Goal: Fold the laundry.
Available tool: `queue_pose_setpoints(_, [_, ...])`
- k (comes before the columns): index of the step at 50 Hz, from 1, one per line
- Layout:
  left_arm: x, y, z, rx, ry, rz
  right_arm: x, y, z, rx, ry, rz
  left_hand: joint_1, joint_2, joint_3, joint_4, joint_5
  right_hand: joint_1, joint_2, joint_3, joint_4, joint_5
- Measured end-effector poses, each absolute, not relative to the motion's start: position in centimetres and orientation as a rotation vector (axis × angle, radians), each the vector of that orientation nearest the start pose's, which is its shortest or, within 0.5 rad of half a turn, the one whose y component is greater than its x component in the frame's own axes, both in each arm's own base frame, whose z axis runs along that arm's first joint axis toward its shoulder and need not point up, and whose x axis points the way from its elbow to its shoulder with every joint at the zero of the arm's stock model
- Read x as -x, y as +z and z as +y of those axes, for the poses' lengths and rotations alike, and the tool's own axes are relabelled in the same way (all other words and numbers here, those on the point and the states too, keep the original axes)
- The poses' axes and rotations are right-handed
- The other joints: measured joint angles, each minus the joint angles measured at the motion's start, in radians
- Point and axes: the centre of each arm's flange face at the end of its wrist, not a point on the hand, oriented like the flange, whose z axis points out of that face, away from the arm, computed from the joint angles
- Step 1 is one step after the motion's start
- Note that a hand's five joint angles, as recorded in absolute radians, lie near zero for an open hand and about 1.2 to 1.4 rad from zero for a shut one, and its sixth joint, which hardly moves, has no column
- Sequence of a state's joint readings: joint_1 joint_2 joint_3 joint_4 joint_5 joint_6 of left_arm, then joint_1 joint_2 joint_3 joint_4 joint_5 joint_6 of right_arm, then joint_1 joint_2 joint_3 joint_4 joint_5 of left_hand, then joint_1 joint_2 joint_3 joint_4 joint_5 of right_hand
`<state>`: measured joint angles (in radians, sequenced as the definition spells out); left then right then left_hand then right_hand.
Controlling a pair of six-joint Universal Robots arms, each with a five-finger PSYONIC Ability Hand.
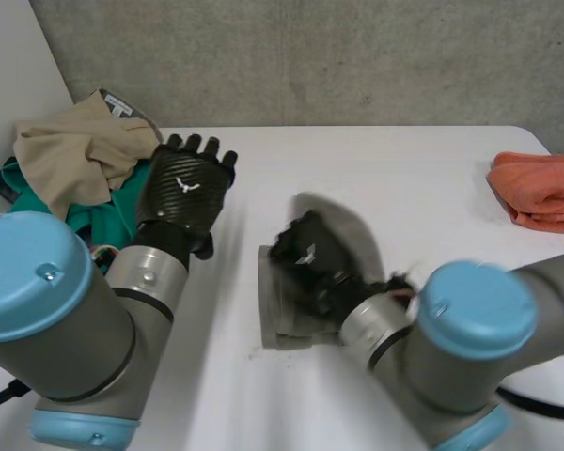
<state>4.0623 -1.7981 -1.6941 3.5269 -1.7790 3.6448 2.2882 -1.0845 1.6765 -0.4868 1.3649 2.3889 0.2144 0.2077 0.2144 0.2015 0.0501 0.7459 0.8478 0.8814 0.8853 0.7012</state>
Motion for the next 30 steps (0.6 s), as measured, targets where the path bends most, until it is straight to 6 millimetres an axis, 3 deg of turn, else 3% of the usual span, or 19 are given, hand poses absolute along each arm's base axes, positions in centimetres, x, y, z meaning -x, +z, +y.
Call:
queue_pose_setpoints(3, [29.8, 23.3, -21.1, -0.965, -2.225, 1.930, -36.2, 14.6, -16.9, 1.637, -1.930, 1.524, 0.000, 0.000, 0.000, 0.000, 0.000, -0.392, -0.442, -0.451, -0.448, -0.465])
queue_pose_setpoints(5, [29.8, 23.2, -21.2, -0.957, -2.230, 1.940, -36.1, 14.8, -17.0, 1.567, -1.887, 1.567, 0.000, 0.000, 0.000, 0.000, 0.000, -0.483, -0.582, -0.609, -0.608, -0.616])
queue_pose_setpoints(9, [30.3, 23.3, -21.6, -0.923, -2.268, 1.979, -34.5, 17.3, -19.6, 1.293, -1.875, 1.692, 0.000, 0.000, 0.000, 0.000, 0.000, -0.490, -0.626, -0.666, -0.669, -0.657])
queue_pose_setpoints(12, [31.0, 23.5, -22.0, -0.892, -2.316, 2.019, -32.2, 19.8, -22.6, 1.025, -1.879, 1.784, 0.000, 0.000, 0.000, 0.000, 0.000, -0.490, -0.626, -0.666, -0.672, -0.657])
queue_pose_setpoints(17, [33.5, 23.1, -22.1, -0.918, -2.396, 2.117, -28.6, 21.4, -26.2, 0.721, -1.792, 1.927, 0.000, 0.000, 0.000, 0.001, 0.000, -0.490, -0.626, -0.666, -0.672, -0.657])
queue_pose_setpoints(20, [35.5, 21.9, -21.7, -0.995, -2.398, 2.205, -27.4, 21.0, -27.3, 0.639, -1.676, 2.020, 0.000, 0.000, 0.000, 0.001, 0.000, -0.490, -0.626, -0.666, -0.672, -0.657])
queue_pose_setpoints(24, [37.6, 19.4, -21.3, -1.102, -2.309, 2.333, -27.3, 19.2, -27.8, 0.648, -1.517, 2.121, 0.000, 0.000, 0.000, 0.002, 0.000, -0.490, -0.626, -0.666, -0.672, -0.657])
queue_pose_setpoints(30, [38.1, 14.5, -21.2, -1.165, -1.988, 2.496, -28.0, 15.7, -28.2, 0.742, -1.350, 2.222, 0.003, 0.002, 0.002, 0.002, 0.000, -0.486, -0.621, -0.650, -0.656, -0.644])
